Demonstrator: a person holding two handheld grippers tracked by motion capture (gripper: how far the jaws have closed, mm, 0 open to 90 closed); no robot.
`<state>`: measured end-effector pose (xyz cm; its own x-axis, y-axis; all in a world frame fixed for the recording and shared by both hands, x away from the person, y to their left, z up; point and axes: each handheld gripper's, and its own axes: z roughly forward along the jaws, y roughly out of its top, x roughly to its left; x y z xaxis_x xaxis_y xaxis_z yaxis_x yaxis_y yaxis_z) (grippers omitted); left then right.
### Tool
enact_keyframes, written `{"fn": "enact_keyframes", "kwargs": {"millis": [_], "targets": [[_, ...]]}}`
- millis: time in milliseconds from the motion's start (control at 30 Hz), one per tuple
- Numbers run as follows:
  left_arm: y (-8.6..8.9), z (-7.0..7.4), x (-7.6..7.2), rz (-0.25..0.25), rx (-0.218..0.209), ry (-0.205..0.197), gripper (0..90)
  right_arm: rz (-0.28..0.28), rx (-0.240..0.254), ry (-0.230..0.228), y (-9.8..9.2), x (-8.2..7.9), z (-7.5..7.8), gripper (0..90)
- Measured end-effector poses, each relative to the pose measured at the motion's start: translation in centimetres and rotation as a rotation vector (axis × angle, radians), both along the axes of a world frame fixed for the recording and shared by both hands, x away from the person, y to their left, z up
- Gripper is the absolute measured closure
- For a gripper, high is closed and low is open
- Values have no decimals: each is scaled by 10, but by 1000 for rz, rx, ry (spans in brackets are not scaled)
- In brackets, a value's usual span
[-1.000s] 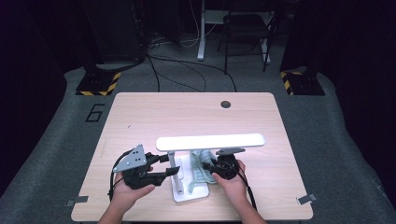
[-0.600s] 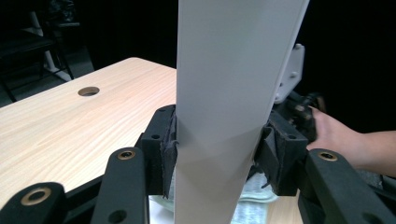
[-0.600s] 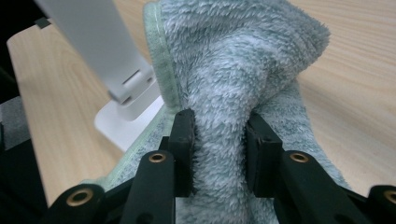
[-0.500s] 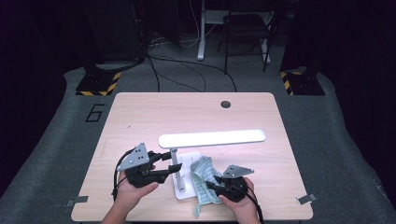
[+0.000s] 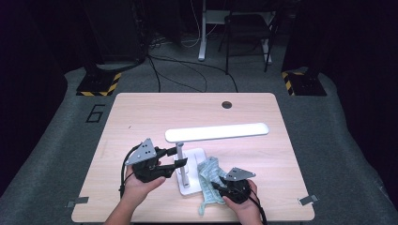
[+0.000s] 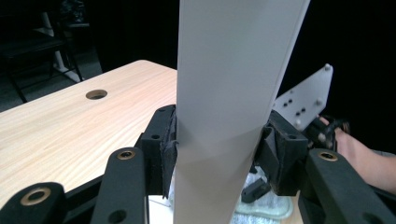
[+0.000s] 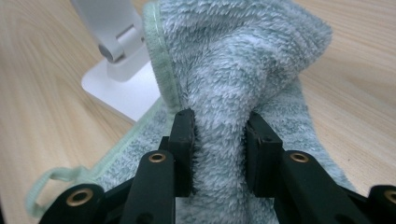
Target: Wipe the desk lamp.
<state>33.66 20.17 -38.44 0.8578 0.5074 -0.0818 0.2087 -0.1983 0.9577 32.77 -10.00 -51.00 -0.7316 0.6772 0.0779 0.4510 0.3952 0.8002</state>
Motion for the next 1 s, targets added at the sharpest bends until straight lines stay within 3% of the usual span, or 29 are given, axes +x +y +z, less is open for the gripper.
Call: {"fn": "enact_keyframes", "kwargs": {"millis": [167,267,567,667,700,833,1000], "targets": [[-2,-1,5,4,-10,-2,514,-11,-21,0,-2,8,-6,675],[-2,-1,8,-2,-19,19,506,-32,3,13,-4,11,-8,675],[-1,-1,13,-28,-29,59,484,-90,-18,-15,-7,16,-10,675],[0,-1,14,-40,-7,52,484,-100,-26,-37,-9,13,-10,675],[-1,-1,14,-39,-5,52,485,-88,-36,-46,-9,12,-8,675],[-3,-1,12,-28,18,35,498,-65,14,-14,-5,0,-3,674],[-5,-1,11,-17,29,24,505,24,-32,-27,17,-16,-1,675]]}}
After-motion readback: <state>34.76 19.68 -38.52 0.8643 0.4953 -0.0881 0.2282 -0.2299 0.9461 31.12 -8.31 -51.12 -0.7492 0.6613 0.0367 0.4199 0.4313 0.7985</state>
